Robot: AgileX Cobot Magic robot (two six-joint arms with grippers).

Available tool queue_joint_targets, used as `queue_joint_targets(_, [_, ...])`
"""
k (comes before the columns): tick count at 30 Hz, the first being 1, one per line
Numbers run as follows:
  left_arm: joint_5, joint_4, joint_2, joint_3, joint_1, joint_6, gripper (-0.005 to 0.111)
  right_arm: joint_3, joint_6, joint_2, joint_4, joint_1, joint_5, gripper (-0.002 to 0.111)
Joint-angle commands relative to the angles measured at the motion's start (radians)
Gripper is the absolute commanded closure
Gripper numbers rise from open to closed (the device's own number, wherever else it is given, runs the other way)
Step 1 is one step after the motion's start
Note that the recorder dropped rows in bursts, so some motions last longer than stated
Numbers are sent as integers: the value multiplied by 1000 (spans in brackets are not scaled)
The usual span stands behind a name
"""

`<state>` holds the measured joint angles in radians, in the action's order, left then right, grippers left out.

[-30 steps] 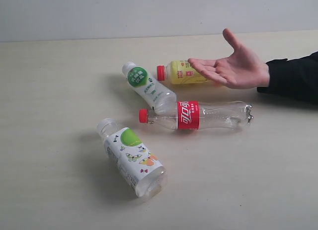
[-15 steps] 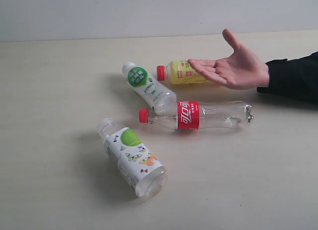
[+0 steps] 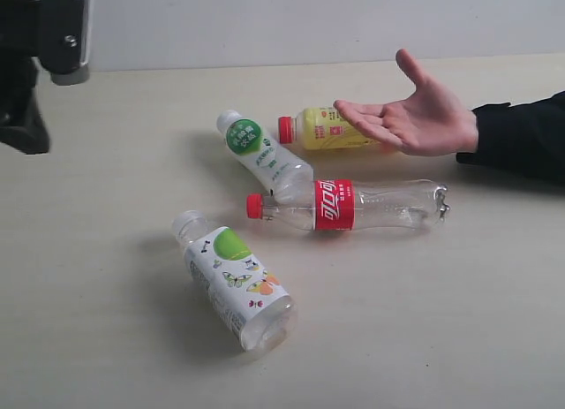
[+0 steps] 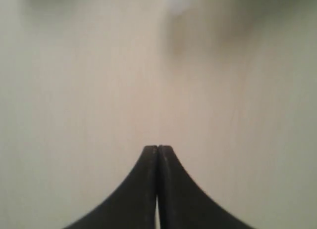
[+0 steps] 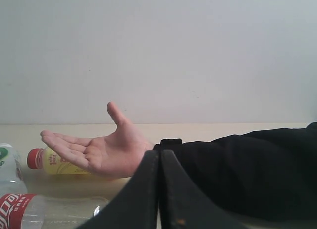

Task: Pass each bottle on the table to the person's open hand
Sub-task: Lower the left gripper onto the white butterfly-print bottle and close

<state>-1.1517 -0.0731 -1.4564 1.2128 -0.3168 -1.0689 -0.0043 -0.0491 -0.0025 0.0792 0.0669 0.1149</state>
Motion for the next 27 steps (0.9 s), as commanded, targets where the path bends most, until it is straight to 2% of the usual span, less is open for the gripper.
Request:
queue_joint_targets(1, [47, 101, -15, 19, -153, -129, 107, 4, 1, 2, -3, 3, -11, 108])
queue_joint_targets(6, [126, 101, -95, 19, -307, -266, 107, 4, 1, 2, -3, 3, -11, 108])
queue_joint_targets(9, [138, 98, -136, 19, -353, -346, 104, 4, 1, 2, -3, 3, -11, 108])
queue_joint_targets(11, [154, 96, -173, 19, -393, -371, 93, 4, 1, 2, -3, 3, -11, 108])
queue_joint_targets(12, [172, 87, -195, 19, -410, -371, 80, 4, 1, 2, -3, 3, -22, 108])
queue_joint_targets(13, [174, 73, -200, 19, -416, -371, 74, 4, 1, 2, 0, 3, -25, 108])
queue_joint_targets(14, [174, 73, -208, 19, -427, -371, 62, 4, 1, 2, 0, 3, -27, 108])
queue_joint_targets(16, [172, 73, -221, 19, -447, -369, 48, 4, 1, 2, 0, 3, -27, 108])
queue_joint_targets(21, [170, 73, -272, 17, -452, -369, 47, 4, 1, 2, 0, 3, -27, 108])
queue_joint_targets(24, [216, 0, -315, 1, -452, -391, 47, 4, 1, 2, 0, 3, -27, 108])
queue_joint_targets(27, [257, -4, -347, 1, -452, -391, 47, 4, 1, 2, -3, 3, -27, 108])
